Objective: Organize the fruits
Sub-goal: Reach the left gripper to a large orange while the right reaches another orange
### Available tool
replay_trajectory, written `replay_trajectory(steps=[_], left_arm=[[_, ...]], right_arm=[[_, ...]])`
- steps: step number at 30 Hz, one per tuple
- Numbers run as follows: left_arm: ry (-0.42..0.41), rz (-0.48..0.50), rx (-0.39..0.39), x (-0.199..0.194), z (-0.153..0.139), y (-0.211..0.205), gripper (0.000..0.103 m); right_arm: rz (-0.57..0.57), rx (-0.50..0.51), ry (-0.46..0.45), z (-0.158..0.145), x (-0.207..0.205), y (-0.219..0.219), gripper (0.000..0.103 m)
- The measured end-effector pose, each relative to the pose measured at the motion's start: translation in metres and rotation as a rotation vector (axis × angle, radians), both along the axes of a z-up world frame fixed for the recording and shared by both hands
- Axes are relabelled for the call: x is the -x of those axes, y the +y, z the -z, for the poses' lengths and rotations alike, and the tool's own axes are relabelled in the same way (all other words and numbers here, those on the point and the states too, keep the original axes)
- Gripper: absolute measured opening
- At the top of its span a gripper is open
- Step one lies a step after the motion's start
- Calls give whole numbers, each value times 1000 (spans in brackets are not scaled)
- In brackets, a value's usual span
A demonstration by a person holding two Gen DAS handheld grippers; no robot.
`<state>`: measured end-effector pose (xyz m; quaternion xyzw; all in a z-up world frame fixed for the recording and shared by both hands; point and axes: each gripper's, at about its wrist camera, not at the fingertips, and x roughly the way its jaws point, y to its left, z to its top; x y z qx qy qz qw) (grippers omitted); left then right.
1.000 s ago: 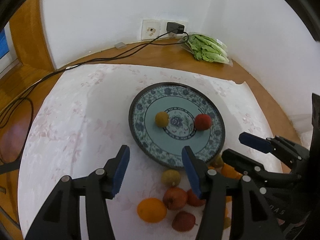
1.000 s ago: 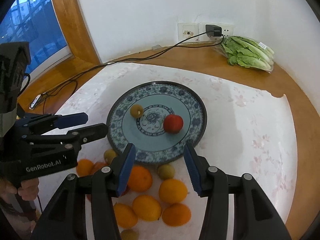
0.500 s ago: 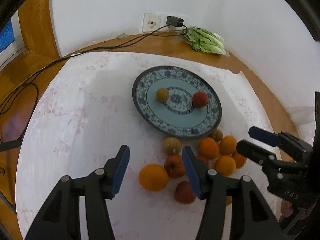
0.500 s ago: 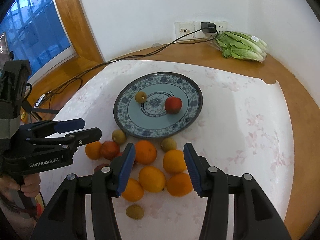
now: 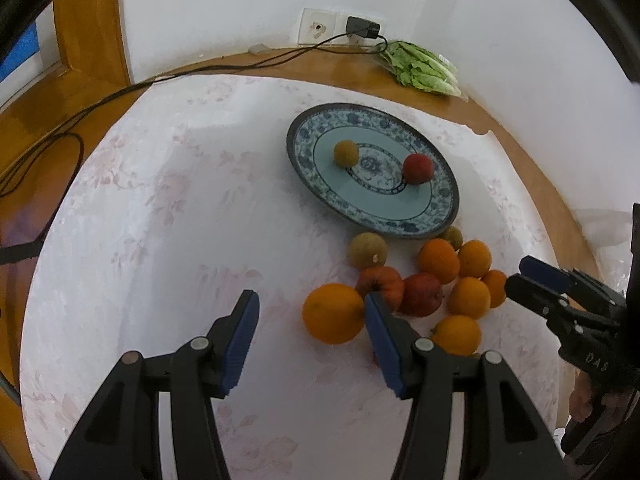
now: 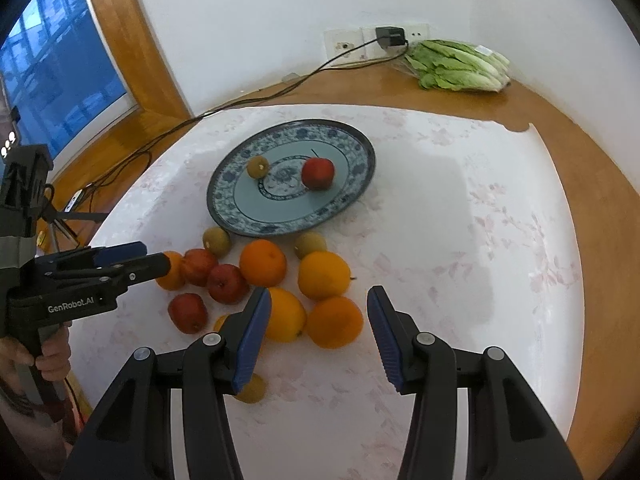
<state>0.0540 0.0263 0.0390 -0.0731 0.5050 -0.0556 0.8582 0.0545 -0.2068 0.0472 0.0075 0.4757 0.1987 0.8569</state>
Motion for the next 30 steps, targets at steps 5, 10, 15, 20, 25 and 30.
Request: replay_trajectory(steps=[5,10,15,20,25,30], left_arm=[[4,12,4,4,3,-4,58],[-2,19,11,6,5,-6,58],[19,0,51,2,12,-2,58],[22,5,76,3,16,-2,57],[12,11,105,2,14,-1,45],[9,26,117,2,15,-5,41]], right_arm=[[9,-9,21,7,0,-3,51],[16,-23,36,12,0,-6,51],[34,-19,68,16,-2,-10,51],[17,6,85,19,-2,-7,51],[19,-20,76,20,-2,-8,51],[41,-53,85,23,-3,-14,51]])
